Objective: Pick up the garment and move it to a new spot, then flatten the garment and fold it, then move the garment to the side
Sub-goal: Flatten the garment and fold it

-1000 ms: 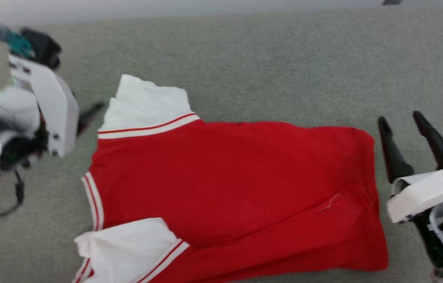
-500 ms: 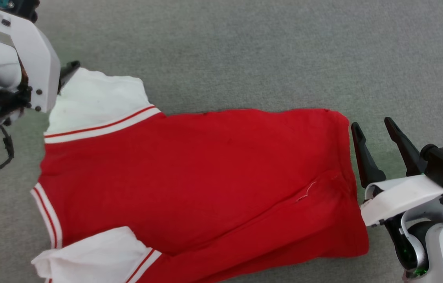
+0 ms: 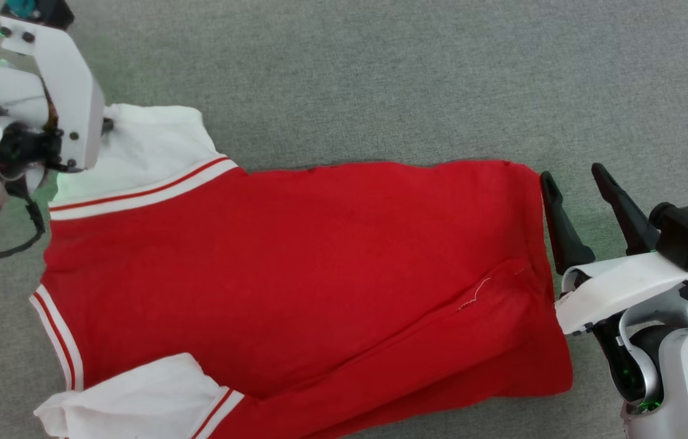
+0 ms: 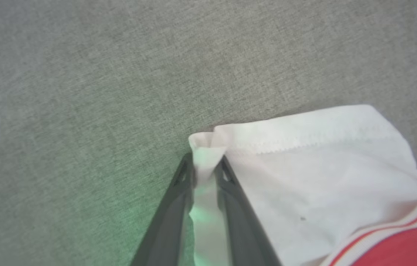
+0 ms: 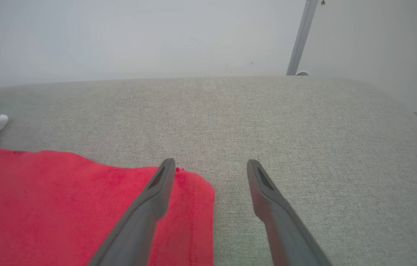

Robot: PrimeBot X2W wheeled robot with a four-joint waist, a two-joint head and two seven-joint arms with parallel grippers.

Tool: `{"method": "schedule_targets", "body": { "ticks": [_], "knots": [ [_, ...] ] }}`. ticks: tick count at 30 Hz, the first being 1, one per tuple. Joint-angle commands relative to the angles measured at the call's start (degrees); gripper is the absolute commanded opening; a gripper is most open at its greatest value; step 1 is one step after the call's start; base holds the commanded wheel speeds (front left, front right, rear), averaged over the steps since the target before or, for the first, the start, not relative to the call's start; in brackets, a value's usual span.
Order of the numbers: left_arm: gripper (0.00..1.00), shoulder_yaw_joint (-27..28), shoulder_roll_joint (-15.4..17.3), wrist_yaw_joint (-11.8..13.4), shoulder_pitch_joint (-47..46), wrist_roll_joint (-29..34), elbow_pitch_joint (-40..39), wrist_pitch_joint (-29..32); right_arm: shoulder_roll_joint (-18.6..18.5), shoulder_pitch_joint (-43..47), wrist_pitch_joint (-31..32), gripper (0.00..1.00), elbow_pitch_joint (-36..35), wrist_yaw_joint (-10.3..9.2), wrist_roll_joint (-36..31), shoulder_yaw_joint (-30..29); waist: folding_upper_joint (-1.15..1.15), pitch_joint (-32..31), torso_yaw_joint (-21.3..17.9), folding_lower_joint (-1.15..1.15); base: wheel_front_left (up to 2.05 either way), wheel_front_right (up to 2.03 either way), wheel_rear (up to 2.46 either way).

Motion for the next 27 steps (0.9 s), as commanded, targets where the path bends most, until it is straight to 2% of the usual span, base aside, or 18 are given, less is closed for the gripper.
{"method": "schedule_targets", "body": {
  "ticks": [1,5,10,19,23,24,25,26,27],
  "knots": [
    [0.0,-1.1,-0.6,-0.2,1.3,0.3,1.0,0.6,0.1,-0.4,0.8,1.0,-0.3,-0.09,0.3,0.3,0.0,0.0,0.0,0.0,0.0,0.0,0.0],
    [0.0,-0.8,-1.3,-1.0,-0.2,0.8,2.2,-1.8,0.2,-2.2,6.2,1.0,-0.7,-0.09,1.8,1.1,0.0,0.1,0.0,0.0,0.0,0.0,0.0],
    [0.0,-0.9,-2.2,-1.7,-1.4,0.6,3.1,-2.5,-1.0,-6.3,16.0,1.0,0.7,-0.09,2.7,1.9,0.0,0.2,1.1,0.0,0.0,0.0,0.0],
    [0.0,-1.4,-4.1,-2.3,-2.8,0.3,4.2,-4.0,-3.5,-14.9,37.1,1.0,9.5,-0.09,6.3,2.8,0.0,0.6,3.5,0.0,0.0,0.0,0.0],
    [0.0,-1.6,-5.0,-2.4,-3.0,-0.1,4.3,-4.9,-4.6,-17.2,43.5,1.0,13.2,-0.09,7.9,4.3,0.0,0.6,4.5,0.0,0.0,0.0,0.0],
    [0.0,-1.6,-5.1,-2.4,-3.0,-0.2,4.4,-5.2,-5.0,-17.6,44.8,0.84,14.1,-0.09,8.1,4.8,0.0,0.5,4.7,0.0,0.0,0.0,0.0],
    [0.0,-1.7,-5.3,-2.4,-3.0,-0.2,4.4,-5.6,-5.0,-17.9,45.7,0.33,14.9,-0.09,8.6,5.0,0.0,0.4,4.9,0.0,0.0,0.0,0.0],
    [0.0,-1.7,-5.6,-2.4,-2.8,-0.4,4.4,-6.1,-5.2,-18.2,46.5,0.0,15.5,-0.09,8.9,5.3,0.0,0.3,5.1,0.0,0.0,0.0,0.0],
    [0.0,-1.7,-5.7,-2.4,-2.6,-0.6,4.2,-6.5,-5.5,-18.4,47.1,0.0,16.1,-0.09,9.2,5.7,0.0,0.2,5.3,0.0,0.0,0.0,0.0]
  ]
}}
